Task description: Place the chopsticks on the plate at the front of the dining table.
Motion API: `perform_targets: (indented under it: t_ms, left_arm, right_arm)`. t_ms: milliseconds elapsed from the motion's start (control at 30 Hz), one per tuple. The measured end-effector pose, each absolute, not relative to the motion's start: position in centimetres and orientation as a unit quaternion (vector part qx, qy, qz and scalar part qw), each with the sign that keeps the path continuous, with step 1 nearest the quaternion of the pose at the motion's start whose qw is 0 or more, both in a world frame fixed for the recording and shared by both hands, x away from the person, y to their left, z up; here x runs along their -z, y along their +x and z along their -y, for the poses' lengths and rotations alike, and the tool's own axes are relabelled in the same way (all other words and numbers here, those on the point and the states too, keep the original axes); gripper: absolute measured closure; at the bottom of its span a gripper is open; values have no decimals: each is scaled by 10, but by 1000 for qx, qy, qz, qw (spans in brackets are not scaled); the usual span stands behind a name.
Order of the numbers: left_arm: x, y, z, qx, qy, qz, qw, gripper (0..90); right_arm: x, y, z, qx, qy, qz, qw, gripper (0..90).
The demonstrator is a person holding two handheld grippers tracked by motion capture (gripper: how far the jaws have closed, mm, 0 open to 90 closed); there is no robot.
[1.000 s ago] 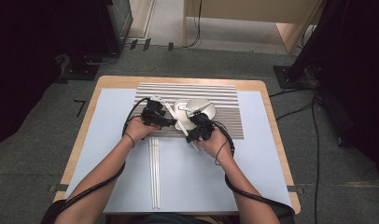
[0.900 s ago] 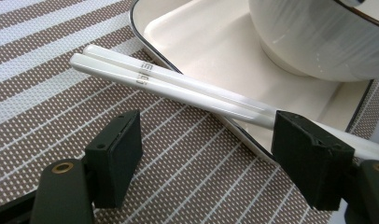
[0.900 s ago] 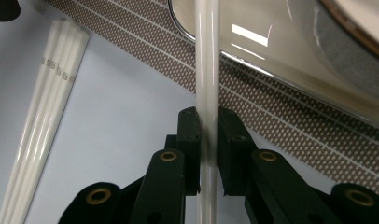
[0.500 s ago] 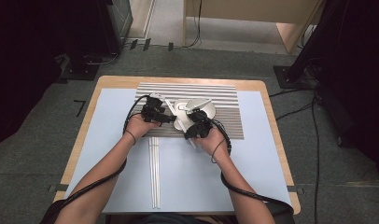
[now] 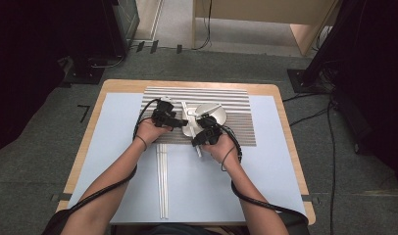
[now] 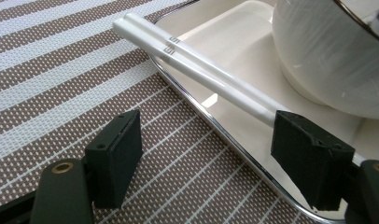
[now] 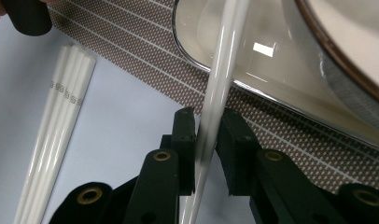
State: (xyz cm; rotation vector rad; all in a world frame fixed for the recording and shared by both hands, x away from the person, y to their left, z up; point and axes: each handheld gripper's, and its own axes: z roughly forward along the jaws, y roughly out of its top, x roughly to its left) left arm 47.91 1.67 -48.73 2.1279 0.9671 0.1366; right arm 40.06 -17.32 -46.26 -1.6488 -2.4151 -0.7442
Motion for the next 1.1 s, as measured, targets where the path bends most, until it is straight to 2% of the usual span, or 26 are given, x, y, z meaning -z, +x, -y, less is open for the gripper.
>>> perform_targets:
  t_ms: [733,900,1100]
  left_arm:
    - [490,478,-2,-74,839,-374,389,213]
    - [490,478,-2,-76,838,-374,389,213]
    - [491,478,-2,-76,834,-378,395,208]
  right_arm:
    - [464,401,170,254,-542,798,73,732]
    - [465,401,171,262,-540,796,77,655]
    - [463,400,174,267,-542,793,81,631]
